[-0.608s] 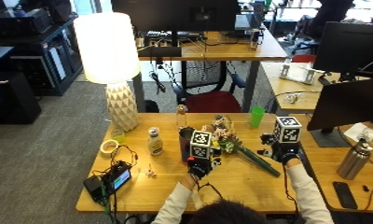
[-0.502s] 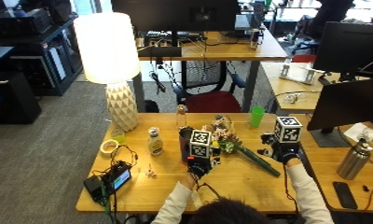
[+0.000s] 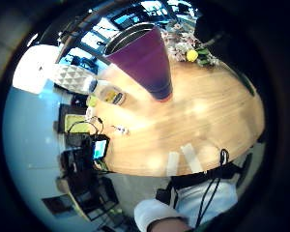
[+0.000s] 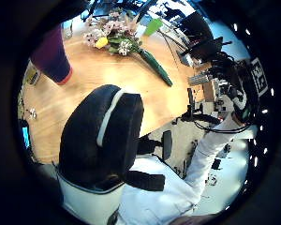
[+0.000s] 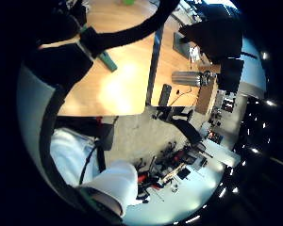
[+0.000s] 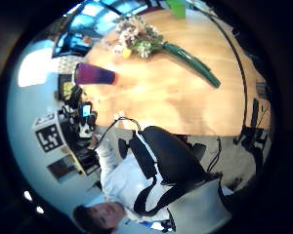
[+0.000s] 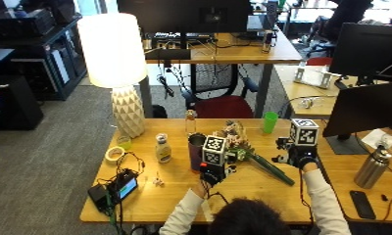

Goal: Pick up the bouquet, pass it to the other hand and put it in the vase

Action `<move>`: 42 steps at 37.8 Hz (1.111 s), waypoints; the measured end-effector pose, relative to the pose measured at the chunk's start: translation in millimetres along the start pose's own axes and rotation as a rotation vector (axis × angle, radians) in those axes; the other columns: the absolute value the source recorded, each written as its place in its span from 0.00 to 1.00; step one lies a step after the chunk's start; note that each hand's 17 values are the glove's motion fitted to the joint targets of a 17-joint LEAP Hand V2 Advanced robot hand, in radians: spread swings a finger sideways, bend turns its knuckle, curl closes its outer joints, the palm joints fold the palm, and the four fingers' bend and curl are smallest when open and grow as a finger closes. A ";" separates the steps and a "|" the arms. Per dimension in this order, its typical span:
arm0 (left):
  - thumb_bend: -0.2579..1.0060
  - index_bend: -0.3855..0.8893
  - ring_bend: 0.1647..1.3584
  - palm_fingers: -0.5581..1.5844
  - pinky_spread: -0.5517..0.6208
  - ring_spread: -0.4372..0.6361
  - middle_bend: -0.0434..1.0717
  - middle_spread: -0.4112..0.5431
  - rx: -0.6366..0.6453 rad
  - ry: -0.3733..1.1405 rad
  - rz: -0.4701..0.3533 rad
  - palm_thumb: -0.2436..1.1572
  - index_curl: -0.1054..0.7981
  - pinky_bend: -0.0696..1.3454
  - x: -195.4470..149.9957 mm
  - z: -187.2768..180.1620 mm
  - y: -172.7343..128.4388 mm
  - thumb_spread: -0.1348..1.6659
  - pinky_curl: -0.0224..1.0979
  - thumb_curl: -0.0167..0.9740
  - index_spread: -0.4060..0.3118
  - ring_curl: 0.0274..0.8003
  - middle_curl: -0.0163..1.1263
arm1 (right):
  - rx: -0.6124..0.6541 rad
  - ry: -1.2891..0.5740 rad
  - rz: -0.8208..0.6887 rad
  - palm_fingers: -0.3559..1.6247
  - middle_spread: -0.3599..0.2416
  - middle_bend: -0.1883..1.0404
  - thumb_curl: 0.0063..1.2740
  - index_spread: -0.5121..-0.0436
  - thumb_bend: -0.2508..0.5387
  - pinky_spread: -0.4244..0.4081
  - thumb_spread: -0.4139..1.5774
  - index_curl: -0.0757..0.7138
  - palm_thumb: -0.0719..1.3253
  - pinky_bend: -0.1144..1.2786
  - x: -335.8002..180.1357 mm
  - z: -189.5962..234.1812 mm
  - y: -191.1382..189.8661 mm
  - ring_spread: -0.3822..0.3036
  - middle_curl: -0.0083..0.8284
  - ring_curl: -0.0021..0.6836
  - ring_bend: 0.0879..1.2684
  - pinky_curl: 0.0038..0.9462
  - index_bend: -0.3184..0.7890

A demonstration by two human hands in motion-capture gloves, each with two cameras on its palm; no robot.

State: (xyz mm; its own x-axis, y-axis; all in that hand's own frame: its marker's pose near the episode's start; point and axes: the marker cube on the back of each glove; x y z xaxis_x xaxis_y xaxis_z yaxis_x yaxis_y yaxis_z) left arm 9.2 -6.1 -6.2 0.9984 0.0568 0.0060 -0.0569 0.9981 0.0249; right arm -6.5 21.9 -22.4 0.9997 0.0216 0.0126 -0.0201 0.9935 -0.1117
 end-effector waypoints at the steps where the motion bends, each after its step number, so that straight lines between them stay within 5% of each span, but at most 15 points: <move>1: 0.20 0.43 0.32 0.45 0.62 0.49 0.19 0.50 0.004 0.001 0.007 0.27 0.37 0.33 2.3 0.5 -1.3 0.69 0.25 0.16 0.46 0.31 0.20 | -0.014 -0.008 0.009 0.43 0.61 0.45 0.14 0.49 0.34 0.79 0.71 0.16 0.28 0.60 2.9 -1.3 -1.9 0.66 0.35 0.42 0.46 0.33 0.34; 9: 0.19 0.42 0.33 0.44 0.62 0.49 0.19 0.50 0.035 -0.004 0.049 0.27 0.40 0.33 14.4 5.2 -7.4 0.71 0.27 0.18 0.46 0.33 0.22 | -0.163 -0.106 0.235 0.44 0.62 0.43 0.17 0.66 0.33 0.73 0.72 0.16 0.34 0.64 30.3 -4.7 -28.5 0.62 0.38 0.47 0.51 0.36 0.33; 17: 0.19 0.42 0.33 0.44 0.63 0.49 0.19 0.50 0.028 0.005 0.061 0.27 0.43 0.32 17.6 1.9 2.0 0.72 0.29 0.20 0.46 0.34 0.24 | -0.009 -0.192 0.172 0.44 0.62 0.43 0.20 0.73 0.33 0.70 0.73 0.16 0.41 0.66 53.4 24.8 -100.9 0.57 0.41 0.50 0.53 0.37 0.32; 21: 0.19 0.42 0.33 0.44 0.63 0.49 0.19 0.50 0.011 -0.002 0.053 0.27 0.43 0.32 13.8 1.5 8.0 0.73 0.30 0.21 0.46 0.35 0.24 | -0.029 -0.211 0.217 0.45 0.62 0.42 0.21 0.71 0.32 0.69 0.72 0.18 0.45 0.65 49.4 53.9 -109.6 0.52 0.42 0.51 0.52 0.37 0.36; 25: 0.19 0.42 0.33 0.44 0.62 0.49 0.19 0.49 -0.011 -0.009 0.041 0.27 0.44 0.32 9.1 5.6 9.7 0.73 0.30 0.22 0.46 0.35 0.25 | -0.257 -0.238 0.232 0.51 0.57 0.49 0.23 0.67 0.32 0.64 0.72 0.22 0.49 0.60 17.0 75.0 -60.0 0.46 0.46 0.49 0.48 0.35 0.39; 29: 0.19 0.42 0.33 0.44 0.62 0.49 0.19 0.49 -0.015 0.003 0.050 0.26 0.45 0.32 7.6 12.4 7.1 0.73 0.31 0.22 0.46 0.35 0.25 | -0.359 -0.211 0.286 0.51 0.56 0.49 0.24 0.65 0.32 0.63 0.71 0.25 0.52 0.58 15.3 111.3 -60.1 0.42 0.47 0.51 0.47 0.35 0.39; 36: 0.19 0.43 0.33 0.44 0.63 0.49 0.19 0.49 -0.033 0.010 0.052 0.26 0.46 0.31 7.7 18.5 8.1 0.73 0.31 0.23 0.46 0.36 0.26 | -0.299 -0.164 0.279 0.54 0.53 0.47 0.27 0.63 0.32 0.60 0.70 0.28 0.59 0.55 16.4 150.7 -77.3 0.37 0.49 0.52 0.46 0.35 0.38; 42: 0.19 0.42 0.33 0.44 0.63 0.49 0.19 0.49 -0.037 -0.005 0.042 0.26 0.46 0.31 4.7 22.5 1.8 0.73 0.32 0.23 0.46 0.36 0.27 | -0.189 -0.097 0.284 0.69 0.47 0.43 0.29 0.58 0.35 0.36 0.69 0.31 0.67 0.56 12.3 161.6 -83.9 0.30 0.48 0.53 0.50 0.34 0.40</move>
State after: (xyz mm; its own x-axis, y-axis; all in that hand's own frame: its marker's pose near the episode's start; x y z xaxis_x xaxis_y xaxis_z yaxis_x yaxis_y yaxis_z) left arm 13.6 -4.7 16.3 0.9950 0.0988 0.0112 -0.0987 0.9950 -0.0126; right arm 5.1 -43.2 147.8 0.9484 0.3134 0.0483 -0.2846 0.9085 -0.3061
